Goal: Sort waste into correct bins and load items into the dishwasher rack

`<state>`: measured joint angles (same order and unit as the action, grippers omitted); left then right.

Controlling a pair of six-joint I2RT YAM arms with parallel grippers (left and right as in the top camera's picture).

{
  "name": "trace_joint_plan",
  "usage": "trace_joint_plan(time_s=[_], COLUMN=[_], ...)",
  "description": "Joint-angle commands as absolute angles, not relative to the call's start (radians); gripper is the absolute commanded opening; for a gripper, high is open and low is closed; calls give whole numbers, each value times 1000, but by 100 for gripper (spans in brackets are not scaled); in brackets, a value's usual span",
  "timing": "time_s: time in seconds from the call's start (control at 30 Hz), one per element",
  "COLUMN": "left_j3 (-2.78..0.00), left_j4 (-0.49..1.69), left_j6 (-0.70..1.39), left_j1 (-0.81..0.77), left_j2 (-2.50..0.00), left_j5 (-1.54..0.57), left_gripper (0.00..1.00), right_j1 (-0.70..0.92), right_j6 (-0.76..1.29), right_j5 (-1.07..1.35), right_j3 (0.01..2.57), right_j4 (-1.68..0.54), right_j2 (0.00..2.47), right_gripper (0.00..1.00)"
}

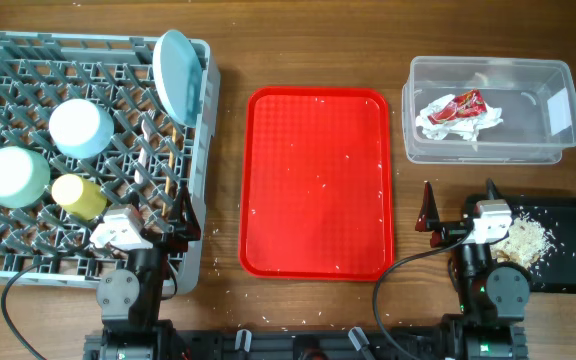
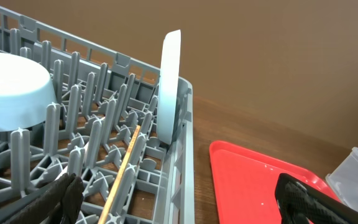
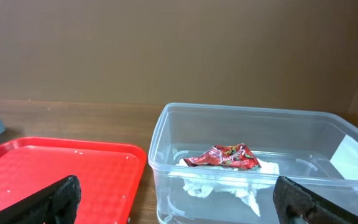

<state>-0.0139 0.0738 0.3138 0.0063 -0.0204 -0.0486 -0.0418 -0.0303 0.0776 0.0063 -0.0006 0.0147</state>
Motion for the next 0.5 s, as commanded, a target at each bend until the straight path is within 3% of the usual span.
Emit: trace_joint_plan(time_s=[0.0, 0.43, 0.47], left_j3=[-6, -6, -6], left_j4=[75, 72, 74], left_j6=[322, 308, 233], left_j1=[2, 2, 2], left_j2=[-13, -11, -11], left_j5=[-32, 19, -4], left_gripper=[100, 100, 100], right_j1=[-37, -37, -37], right_j6=[-17, -17, -17], right_j5=[68, 68, 68], right_j3=[5, 5, 5], right_j4=[1, 1, 1], right_j2=[4, 4, 4], right_gripper=[100, 100, 100])
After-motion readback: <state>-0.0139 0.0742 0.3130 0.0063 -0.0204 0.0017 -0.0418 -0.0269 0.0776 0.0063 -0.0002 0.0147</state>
